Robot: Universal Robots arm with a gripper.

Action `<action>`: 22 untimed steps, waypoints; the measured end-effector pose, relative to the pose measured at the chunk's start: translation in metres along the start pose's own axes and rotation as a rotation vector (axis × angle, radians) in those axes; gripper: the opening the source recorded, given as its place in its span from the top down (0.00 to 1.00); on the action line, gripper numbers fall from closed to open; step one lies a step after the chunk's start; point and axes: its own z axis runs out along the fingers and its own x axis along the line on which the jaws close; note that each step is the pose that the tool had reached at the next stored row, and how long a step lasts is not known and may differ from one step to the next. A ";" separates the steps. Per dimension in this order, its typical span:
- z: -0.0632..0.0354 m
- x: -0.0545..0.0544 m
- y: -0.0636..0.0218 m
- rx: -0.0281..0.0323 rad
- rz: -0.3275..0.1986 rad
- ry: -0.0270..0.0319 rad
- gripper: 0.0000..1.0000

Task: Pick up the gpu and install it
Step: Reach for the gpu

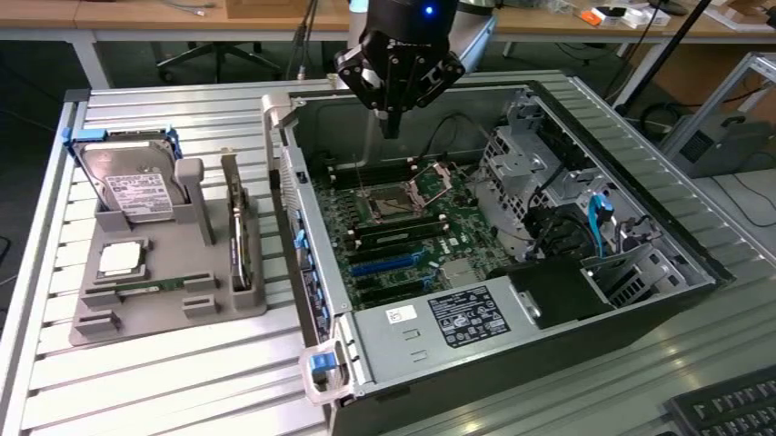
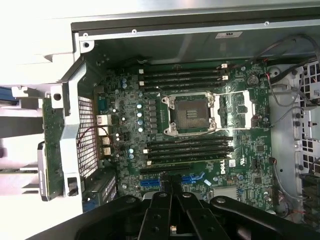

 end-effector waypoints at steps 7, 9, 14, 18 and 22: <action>-0.0001 0.002 -0.0002 0.0000 0.000 0.0000 0.89; -0.0001 0.003 -0.0002 0.0001 0.000 0.0001 0.89; -0.0001 0.004 -0.0003 0.0000 0.000 0.0000 0.89; -0.0002 0.005 -0.0004 0.0000 0.000 0.0000 0.89; -0.0002 0.007 -0.0005 0.0000 0.000 0.0000 0.89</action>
